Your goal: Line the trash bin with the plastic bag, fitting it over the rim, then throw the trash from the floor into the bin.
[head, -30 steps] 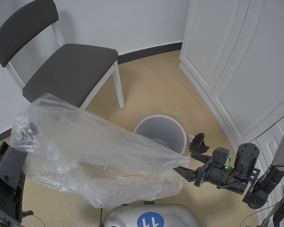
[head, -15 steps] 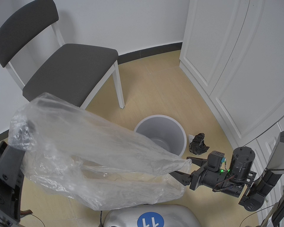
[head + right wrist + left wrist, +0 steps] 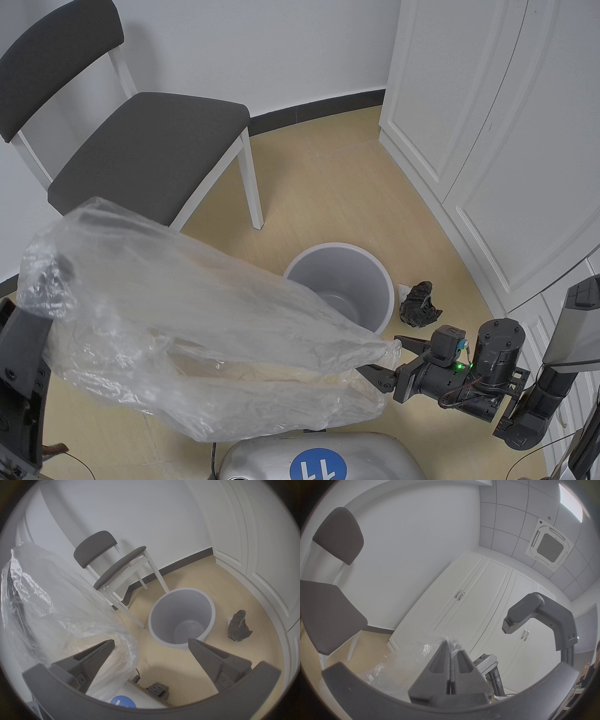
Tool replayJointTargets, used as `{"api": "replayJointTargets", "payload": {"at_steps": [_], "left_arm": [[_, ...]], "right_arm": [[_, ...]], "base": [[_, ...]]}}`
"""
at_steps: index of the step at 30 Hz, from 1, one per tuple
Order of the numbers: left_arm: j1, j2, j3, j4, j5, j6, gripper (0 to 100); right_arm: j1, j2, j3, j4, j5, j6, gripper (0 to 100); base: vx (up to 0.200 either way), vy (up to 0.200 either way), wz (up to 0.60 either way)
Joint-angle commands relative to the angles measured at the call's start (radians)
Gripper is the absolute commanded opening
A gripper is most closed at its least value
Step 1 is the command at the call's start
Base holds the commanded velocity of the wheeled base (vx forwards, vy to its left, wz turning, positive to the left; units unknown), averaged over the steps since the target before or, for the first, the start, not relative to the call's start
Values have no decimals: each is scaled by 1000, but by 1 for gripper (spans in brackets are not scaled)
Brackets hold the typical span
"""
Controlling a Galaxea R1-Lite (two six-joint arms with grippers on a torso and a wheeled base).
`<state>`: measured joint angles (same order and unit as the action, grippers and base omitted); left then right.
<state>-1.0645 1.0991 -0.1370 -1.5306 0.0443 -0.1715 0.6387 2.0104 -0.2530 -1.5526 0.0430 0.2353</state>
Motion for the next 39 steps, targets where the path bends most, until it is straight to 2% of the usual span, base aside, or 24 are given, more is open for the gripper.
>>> {"api": "replayJointTargets", "payload": {"at_steps": [1, 27, 28, 39], "left_arm": [[0, 1, 0, 0, 0, 0, 0], [4, 1, 2, 0, 0, 0, 0], [4, 1, 2, 0, 0, 0, 0], [8, 7, 5, 1, 0, -3, 0]], "right_arm": [[-1, -1, -2, -18, 0, -1, 100], [6, -33, 8, -18, 3, -2, 100], [6, -33, 8, -18, 3, -2, 0], [6, -42, -6, -18, 0, 4, 0]], "base": [[0, 0, 0], [0, 0, 0], [0, 0, 0], [0, 0, 0]]}}
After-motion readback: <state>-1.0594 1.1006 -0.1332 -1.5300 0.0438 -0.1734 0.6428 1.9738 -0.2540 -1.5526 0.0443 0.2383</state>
